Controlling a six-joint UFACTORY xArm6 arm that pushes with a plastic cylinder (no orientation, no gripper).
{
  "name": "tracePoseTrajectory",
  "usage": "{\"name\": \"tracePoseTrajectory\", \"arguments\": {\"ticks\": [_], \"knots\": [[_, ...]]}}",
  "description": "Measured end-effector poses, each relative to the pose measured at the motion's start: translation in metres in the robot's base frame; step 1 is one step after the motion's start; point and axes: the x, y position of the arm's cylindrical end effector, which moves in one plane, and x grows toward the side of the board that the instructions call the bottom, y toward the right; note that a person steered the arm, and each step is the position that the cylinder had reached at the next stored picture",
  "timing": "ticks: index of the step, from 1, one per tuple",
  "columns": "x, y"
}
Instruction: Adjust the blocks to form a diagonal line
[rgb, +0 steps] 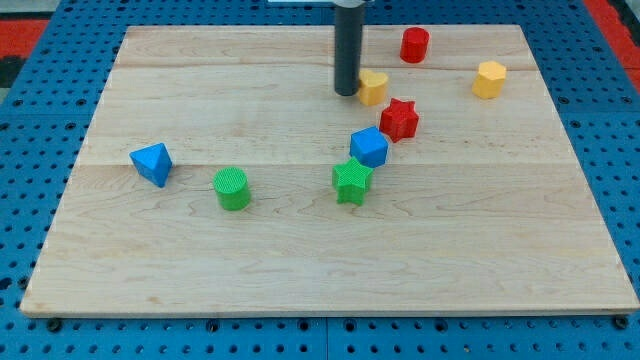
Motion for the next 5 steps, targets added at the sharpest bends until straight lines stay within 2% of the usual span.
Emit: {"name": "tracePoseTrajectory", "arguments": {"ticks": [2,4,5], "knots": [[0.027,0.000],[0.022,0.033],[0.005,0.056]]}}
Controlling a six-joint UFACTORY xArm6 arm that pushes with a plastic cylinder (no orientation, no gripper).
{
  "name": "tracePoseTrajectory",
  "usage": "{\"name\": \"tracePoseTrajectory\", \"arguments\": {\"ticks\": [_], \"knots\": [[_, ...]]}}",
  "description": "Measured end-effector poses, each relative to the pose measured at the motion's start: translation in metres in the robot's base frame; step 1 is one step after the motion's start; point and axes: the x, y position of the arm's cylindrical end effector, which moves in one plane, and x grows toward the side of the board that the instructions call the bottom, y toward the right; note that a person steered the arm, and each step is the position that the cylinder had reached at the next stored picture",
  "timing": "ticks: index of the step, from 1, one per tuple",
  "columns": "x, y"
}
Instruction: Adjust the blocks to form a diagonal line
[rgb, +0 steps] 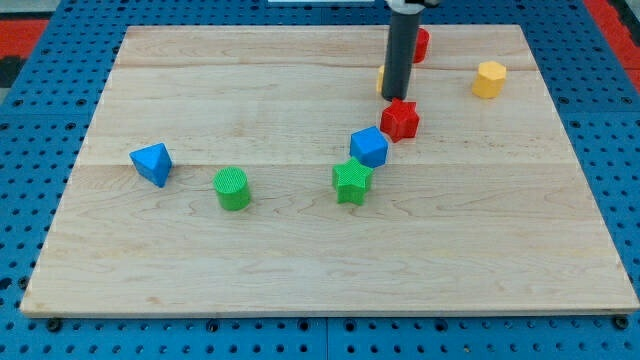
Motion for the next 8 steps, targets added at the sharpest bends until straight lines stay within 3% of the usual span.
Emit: {"name": "tracePoseTrajectory", "arguments": {"ticks": [3,5,7,8], "knots": [[-0.023,0.050],[-0.037,0.028],[-0.016,0.018],[0.060,0.065]]}}
